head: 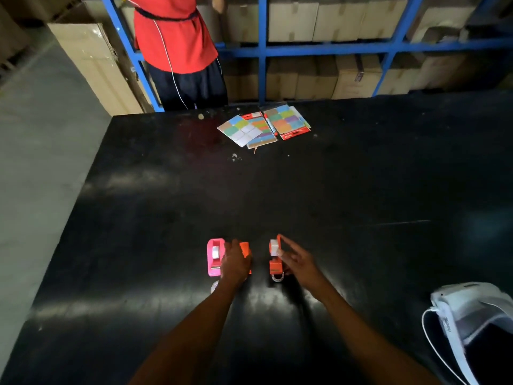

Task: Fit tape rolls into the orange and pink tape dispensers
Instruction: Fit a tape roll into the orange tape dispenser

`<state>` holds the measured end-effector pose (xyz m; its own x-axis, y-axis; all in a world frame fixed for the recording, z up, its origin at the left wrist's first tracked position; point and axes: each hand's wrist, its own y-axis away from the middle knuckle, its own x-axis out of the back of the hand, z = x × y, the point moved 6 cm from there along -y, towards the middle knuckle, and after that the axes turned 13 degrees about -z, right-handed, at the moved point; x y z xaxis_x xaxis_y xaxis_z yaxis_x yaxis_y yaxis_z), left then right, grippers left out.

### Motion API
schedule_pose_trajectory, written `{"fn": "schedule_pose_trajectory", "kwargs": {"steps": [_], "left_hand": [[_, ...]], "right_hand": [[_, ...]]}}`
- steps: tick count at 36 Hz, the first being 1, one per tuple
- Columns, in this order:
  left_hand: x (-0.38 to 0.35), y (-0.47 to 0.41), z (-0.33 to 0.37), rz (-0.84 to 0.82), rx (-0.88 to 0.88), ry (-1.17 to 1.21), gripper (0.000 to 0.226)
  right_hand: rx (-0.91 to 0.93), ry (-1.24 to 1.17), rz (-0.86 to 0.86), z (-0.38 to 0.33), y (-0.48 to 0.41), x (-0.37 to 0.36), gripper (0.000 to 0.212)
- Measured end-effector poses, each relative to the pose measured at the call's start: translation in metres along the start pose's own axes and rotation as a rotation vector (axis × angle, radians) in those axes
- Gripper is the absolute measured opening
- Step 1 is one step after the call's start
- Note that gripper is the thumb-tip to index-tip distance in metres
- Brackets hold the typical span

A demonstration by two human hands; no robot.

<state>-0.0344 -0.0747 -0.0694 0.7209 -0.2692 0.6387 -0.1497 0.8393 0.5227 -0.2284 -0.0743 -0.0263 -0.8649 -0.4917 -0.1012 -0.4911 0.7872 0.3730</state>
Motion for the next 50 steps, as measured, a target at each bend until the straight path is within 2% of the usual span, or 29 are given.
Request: {"fn": "schedule_pose_trajectory", "kwargs": {"steps": [4, 7, 10, 12, 14, 17, 20, 23, 26, 34, 50], "left_hand": [[-0.011, -0.006, 0.004, -0.043, 0.02, -0.102, 0.048], [-0.012, -0.005, 0.006, -0.014, 0.066, -0.105, 0.044], [-0.012, -0.009, 0.006, 0.01, 0.029, -0.067, 0.046], [-0.014, -0.013, 0.006, -0.005, -0.053, 0.064, 0.044], [-0.015, -0.011, 0.014, -0.094, -0.085, 0.347, 0.036], [-0.016, 0.0, 0.033, -0.267, -0.11, 0.73, 0.046], [-0.01, 0.014, 0.045, -0.41, -0.151, 0.833, 0.055], [0.004, 0.04, 0.049, -0.439, -0.208, 0.89, 0.057], [0.006, 0.043, 0.054, -0.506, -0.238, 0.904, 0.053], [0.015, 0.063, 0.058, -0.525, -0.267, 0.921, 0.051], [0.038, 0.087, 0.052, -0.456, -0.286, 0.936, 0.047]], "right_hand": [[-0.016, -0.006, 0.004, 0.001, -0.003, 0.004, 0.046], [-0.034, 0.006, 0.013, 0.002, -0.005, 0.005, 0.047], [-0.041, 0.009, 0.027, 0.006, -0.006, 0.007, 0.047], [-0.043, 0.017, 0.029, 0.007, -0.007, 0.007, 0.048], [-0.042, 0.026, 0.034, 0.006, -0.006, 0.008, 0.048], [-0.013, 0.032, 0.056, 0.003, -0.005, 0.011, 0.048], [-0.001, 0.08, 0.056, -0.004, -0.004, 0.012, 0.049], [0.055, 0.105, 0.069, -0.022, 0.012, 0.006, 0.048], [0.045, 0.106, 0.056, -0.025, 0.006, 0.006, 0.048], [0.073, 0.135, 0.078, -0.023, 0.009, 0.005, 0.047], [0.111, 0.15, -0.045, -0.044, 0.014, -0.022, 0.048]]}}
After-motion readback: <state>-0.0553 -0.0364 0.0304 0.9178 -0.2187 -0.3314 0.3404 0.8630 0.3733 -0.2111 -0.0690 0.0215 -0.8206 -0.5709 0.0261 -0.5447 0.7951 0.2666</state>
